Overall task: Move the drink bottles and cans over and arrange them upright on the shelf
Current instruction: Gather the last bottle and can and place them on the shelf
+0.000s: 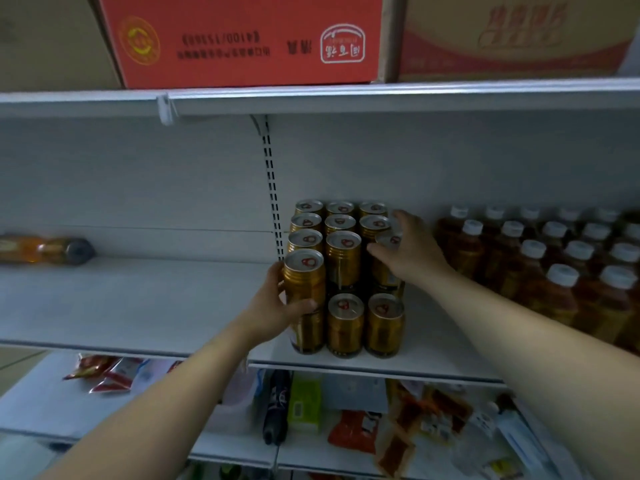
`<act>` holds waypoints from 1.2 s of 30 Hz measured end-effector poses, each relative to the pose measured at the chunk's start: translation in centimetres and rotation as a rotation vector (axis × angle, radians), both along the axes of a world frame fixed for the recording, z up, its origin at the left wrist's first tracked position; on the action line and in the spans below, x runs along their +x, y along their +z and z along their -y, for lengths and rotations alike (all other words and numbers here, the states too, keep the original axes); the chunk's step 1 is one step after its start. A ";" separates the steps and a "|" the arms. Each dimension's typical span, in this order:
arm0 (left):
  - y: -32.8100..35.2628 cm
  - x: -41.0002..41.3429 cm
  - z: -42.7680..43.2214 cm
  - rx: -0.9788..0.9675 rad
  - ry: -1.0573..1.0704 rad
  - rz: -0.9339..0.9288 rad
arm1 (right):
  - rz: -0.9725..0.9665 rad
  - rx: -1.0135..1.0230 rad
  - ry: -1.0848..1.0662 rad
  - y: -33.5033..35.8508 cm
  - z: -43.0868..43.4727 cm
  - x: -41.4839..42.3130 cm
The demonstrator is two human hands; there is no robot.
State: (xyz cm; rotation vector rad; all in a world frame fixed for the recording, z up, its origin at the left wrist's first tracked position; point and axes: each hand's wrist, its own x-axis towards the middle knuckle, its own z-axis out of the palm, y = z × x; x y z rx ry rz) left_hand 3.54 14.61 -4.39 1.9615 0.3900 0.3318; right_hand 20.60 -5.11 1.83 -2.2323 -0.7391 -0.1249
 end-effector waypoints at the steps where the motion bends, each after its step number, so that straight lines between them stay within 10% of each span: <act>1: 0.7 -0.4 -0.7 0.049 -0.029 -0.046 | 0.045 -0.024 0.024 0.9 -0.8 -0.4; 12: 5.8 -9.5 -14.6 0.595 -0.038 -0.382 | 0.019 -0.304 0.313 5.9 -17.3 -7.7; 36: -0.2 -25.9 -48.4 0.510 0.323 -0.655 | 0.081 -0.596 0.707 -1.3 -64.5 -21.1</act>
